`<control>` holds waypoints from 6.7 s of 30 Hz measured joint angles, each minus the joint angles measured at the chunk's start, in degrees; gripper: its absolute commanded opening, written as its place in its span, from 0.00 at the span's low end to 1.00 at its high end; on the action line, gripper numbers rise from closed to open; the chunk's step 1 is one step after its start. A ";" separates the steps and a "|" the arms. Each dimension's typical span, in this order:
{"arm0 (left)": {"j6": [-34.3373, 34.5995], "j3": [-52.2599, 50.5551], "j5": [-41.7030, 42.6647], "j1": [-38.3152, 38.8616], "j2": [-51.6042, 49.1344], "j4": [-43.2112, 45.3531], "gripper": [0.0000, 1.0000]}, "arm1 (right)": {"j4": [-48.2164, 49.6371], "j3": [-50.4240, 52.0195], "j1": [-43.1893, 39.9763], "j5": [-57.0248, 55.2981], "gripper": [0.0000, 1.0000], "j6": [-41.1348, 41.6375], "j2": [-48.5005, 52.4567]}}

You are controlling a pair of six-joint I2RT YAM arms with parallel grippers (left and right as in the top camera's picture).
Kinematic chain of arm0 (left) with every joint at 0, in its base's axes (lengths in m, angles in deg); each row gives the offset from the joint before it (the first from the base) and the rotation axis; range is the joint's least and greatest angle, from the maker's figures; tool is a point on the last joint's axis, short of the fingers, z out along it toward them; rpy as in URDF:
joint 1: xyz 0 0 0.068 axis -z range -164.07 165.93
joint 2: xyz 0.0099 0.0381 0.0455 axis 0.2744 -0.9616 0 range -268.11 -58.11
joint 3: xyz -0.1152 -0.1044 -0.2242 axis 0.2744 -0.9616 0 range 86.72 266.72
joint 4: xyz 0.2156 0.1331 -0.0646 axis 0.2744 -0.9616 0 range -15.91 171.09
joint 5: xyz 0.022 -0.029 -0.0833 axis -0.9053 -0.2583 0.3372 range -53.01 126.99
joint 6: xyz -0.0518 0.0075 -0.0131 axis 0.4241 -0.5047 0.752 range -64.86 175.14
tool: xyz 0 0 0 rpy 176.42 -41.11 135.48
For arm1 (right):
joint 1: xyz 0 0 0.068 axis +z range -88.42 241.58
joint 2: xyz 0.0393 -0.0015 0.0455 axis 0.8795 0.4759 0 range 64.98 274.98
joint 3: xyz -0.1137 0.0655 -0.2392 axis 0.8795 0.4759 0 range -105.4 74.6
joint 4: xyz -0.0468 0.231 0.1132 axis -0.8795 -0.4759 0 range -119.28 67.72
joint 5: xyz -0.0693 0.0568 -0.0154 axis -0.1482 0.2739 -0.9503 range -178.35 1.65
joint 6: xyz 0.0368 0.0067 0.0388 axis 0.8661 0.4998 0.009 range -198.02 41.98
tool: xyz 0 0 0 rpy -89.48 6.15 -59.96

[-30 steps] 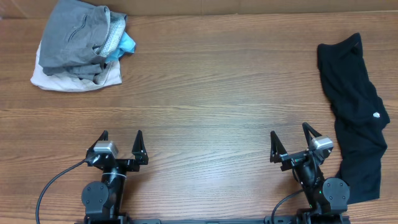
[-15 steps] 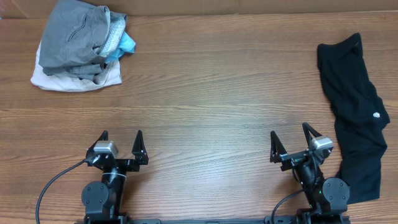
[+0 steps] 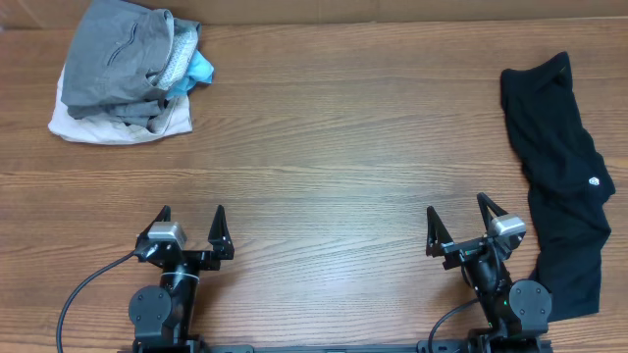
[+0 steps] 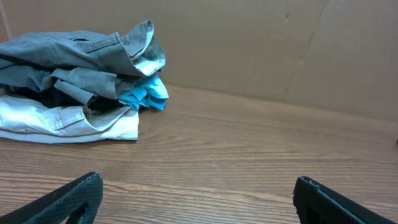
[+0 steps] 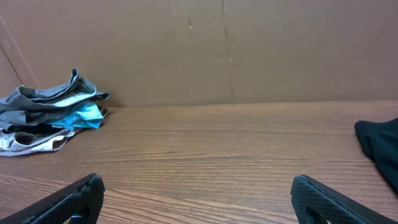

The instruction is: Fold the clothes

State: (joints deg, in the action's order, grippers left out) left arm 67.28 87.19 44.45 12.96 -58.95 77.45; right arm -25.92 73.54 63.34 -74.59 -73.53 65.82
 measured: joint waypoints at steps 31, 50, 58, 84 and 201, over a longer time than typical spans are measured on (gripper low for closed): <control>0.00 0.00 0.00 0.00 0.00 0.00 1.00 | -0.02 0.00 0.00 0.02 1.00 0.00 0.00; 0.00 0.00 0.00 0.00 0.00 0.00 1.00 | -0.02 0.00 0.00 0.02 1.00 0.02 0.00; 0.00 0.00 0.00 0.00 0.00 0.00 1.00 | 0.00 0.00 0.00 0.02 1.00 0.02 0.00; 0.00 0.00 0.00 0.00 0.00 0.00 1.00 | 0.02 0.00 0.00 -0.07 1.00 0.00 0.00; -15.58 82.31 11.65 3.76 -96.39 -42.56 1.00 | -42.93 -92.17 -26.43 -17.03 0.04 0.70 121.81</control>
State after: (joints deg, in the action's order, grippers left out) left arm 51.70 169.51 56.10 16.72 -155.34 34.90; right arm -68.85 -18.63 36.91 -91.62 -72.83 187.63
